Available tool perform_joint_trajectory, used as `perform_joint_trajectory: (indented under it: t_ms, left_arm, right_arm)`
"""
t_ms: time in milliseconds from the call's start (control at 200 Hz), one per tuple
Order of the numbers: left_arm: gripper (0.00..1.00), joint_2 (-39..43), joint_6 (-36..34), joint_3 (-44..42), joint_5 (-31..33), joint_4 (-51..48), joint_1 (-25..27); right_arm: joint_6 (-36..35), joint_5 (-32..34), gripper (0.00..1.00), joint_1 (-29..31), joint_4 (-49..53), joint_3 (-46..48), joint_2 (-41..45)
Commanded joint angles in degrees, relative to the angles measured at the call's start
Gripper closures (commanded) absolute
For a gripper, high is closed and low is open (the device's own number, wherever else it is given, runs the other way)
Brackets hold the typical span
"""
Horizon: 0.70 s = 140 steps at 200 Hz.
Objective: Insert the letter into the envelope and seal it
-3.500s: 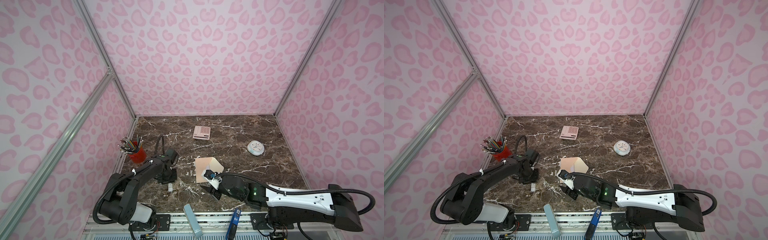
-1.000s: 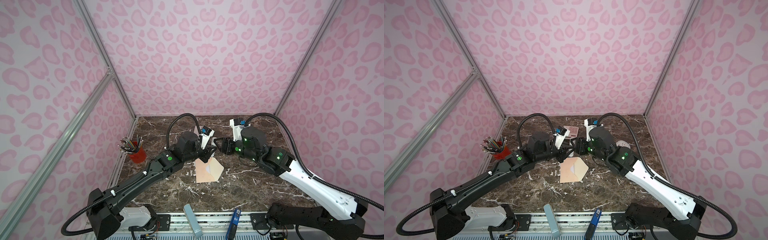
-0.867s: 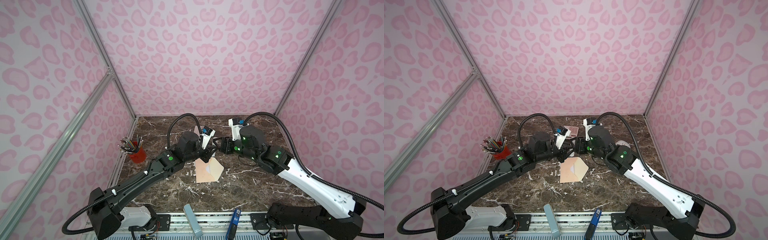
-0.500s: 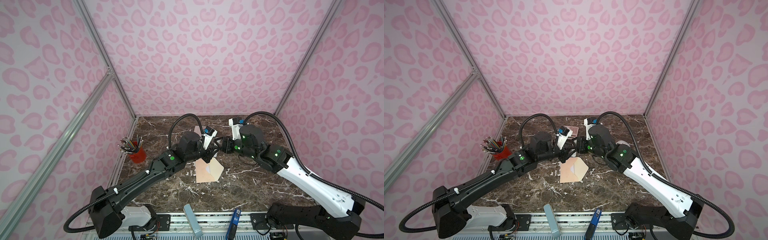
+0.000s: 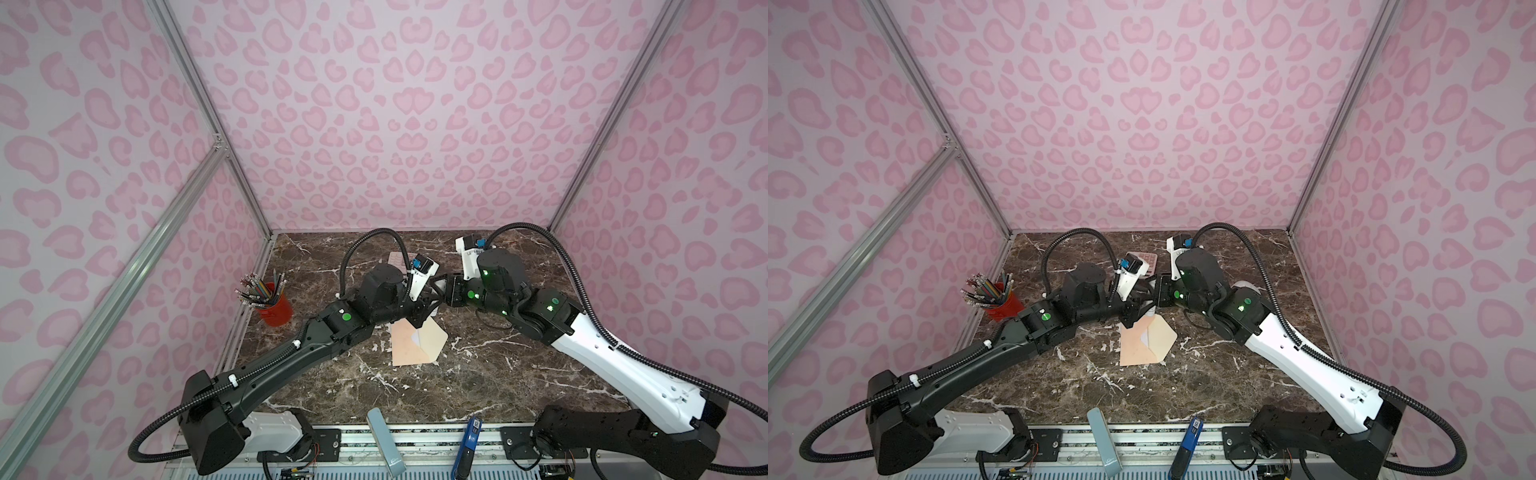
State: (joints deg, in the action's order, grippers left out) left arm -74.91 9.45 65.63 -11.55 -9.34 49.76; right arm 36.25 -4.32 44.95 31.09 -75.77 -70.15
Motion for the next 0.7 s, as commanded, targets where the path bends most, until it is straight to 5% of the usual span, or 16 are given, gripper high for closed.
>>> perform_joint_trajectory:
  t_ms: [0, 695]
  left_arm:
    - [0.71, -0.37, -0.56, 0.73, -0.53, 1.90, 0.25]
    - [0.81, -0.58, -2.16, -0.13, 2.65, -0.23, 0.52]
  right_arm:
    - [-0.25, 0.72, 0.67, -0.04, -1.85, 0.06, 0.27]
    - [-1.74, 0.80, 0.82, -0.17, 0.97, -3.82, -1.38]
